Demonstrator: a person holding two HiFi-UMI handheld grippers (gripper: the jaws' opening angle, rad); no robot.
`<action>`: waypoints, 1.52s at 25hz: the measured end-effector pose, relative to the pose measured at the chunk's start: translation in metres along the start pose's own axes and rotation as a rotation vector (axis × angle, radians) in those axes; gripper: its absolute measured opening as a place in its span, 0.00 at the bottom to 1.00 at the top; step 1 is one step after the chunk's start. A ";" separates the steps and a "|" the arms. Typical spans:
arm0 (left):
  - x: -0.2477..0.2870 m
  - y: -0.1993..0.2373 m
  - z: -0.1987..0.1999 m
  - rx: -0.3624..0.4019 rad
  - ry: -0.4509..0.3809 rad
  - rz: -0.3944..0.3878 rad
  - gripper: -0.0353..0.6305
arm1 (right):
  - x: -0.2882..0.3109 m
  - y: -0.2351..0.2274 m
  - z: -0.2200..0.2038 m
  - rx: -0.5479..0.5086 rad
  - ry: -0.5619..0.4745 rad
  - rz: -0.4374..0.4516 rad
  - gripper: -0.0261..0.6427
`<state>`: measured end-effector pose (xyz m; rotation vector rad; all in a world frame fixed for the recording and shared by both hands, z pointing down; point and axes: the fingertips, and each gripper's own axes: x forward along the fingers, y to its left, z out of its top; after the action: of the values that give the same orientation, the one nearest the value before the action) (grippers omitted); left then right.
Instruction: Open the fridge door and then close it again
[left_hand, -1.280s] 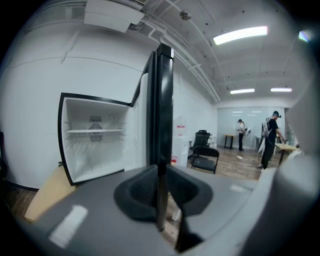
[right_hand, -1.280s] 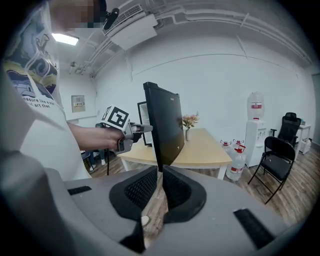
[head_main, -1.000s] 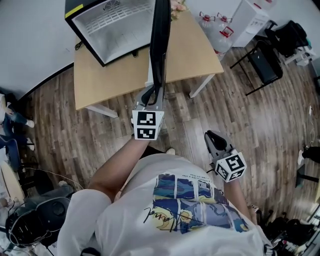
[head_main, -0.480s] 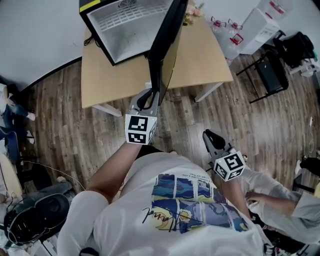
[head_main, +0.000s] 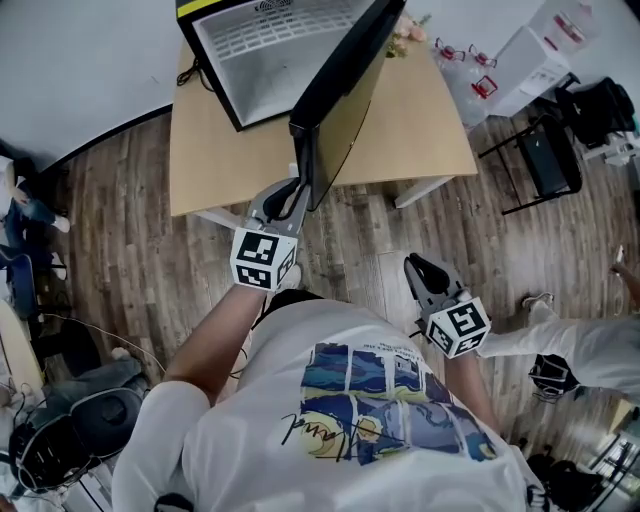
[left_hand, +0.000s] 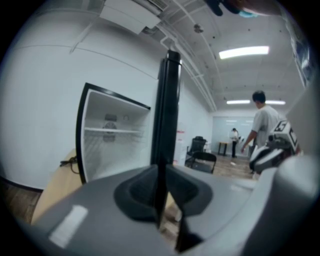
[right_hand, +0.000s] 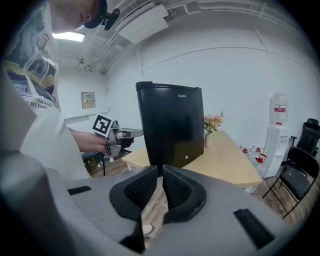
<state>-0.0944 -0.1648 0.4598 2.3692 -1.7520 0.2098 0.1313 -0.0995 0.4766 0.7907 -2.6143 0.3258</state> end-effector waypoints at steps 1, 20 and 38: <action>0.000 0.004 0.000 0.000 0.000 -0.003 0.14 | 0.004 0.000 0.002 -0.001 0.001 0.003 0.09; -0.004 0.096 0.002 -0.013 -0.009 -0.053 0.14 | 0.064 0.021 0.027 -0.011 0.010 -0.004 0.09; 0.008 0.180 0.010 -0.009 0.011 -0.134 0.12 | 0.113 0.053 0.045 0.029 -0.012 -0.092 0.09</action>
<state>-0.2644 -0.2264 0.4640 2.4626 -1.5777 0.1946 0.0015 -0.1254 0.4784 0.9218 -2.5802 0.3345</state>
